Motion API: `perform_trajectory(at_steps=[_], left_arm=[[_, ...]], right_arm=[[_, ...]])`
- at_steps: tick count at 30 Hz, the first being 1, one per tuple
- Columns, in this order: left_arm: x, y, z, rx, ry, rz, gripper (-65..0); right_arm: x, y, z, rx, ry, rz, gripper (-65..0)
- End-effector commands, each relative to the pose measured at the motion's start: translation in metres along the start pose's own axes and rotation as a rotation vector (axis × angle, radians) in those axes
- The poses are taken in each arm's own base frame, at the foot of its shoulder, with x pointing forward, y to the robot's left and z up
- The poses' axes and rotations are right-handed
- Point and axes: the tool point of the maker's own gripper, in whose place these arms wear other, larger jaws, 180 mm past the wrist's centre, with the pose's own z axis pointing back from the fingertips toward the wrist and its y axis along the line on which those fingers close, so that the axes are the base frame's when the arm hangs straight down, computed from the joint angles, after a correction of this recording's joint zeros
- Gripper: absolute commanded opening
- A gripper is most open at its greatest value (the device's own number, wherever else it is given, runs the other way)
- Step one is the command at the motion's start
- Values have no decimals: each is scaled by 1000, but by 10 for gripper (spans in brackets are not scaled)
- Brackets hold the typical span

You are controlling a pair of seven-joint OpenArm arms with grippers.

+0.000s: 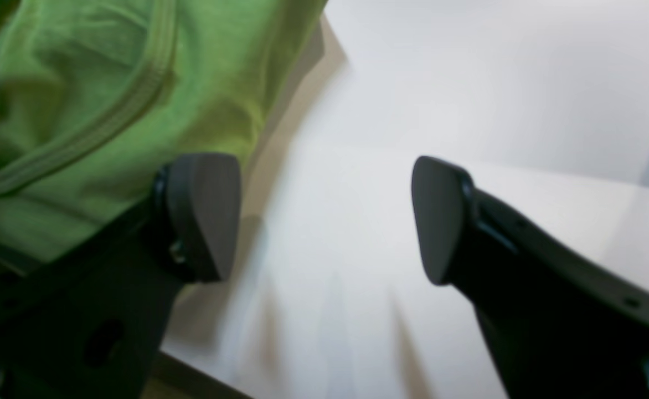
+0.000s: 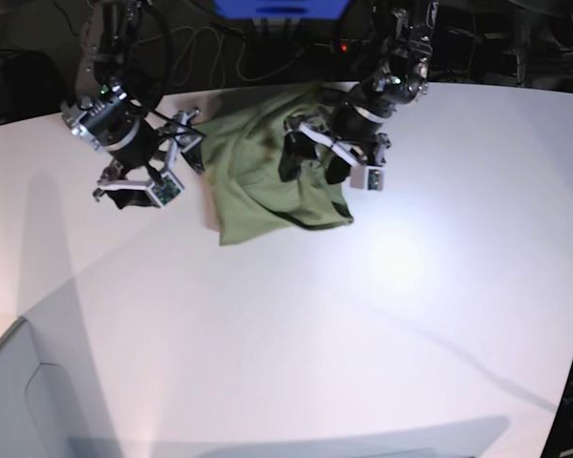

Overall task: Fold the T-shirt properly
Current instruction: 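Grasp the bundle's edge with the left gripper, then lift the bundle with both grippers and fold it over itself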

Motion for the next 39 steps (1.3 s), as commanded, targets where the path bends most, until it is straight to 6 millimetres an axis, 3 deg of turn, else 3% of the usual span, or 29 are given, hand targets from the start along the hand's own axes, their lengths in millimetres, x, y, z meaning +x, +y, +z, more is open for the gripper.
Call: perform_trajectory(at_steps=[1, 5, 12, 15, 20, 27, 29, 34, 39], left_arm=[[11, -2, 1, -11, -43, 2, -161], [13, 6, 1, 5, -45, 3, -161], [25, -2, -6, -10, -77, 18, -161], [18, -2, -11, -9, -58, 35, -161], [22, -20, -22, -55, -64, 37, -161], [21, -23, -23, -61, -63, 43, -166], [20, -22, -21, -67, -59, 53, -208], [20, -15, -16, -99, -45, 103, -492], [18, -4, -12, -113, -29, 151, -577]], right_arm=[[10, -3, 3, -11, -39, 3, -194], [12, -4, 2, -12, -43, 5, -194], [13, -5, 2, -12, -46, 7, -194], [12, -4, 2, -12, -43, 5, -194], [10, -4, 3, -11, -40, 5, -194], [10, -4, 3, -12, -39, 5, -194], [10, -4, 3, -12, -39, 5, -194], [11, -5, 3, -13, -40, 5, -194], [11, -2, 2, -7, -41, 8, -194]])
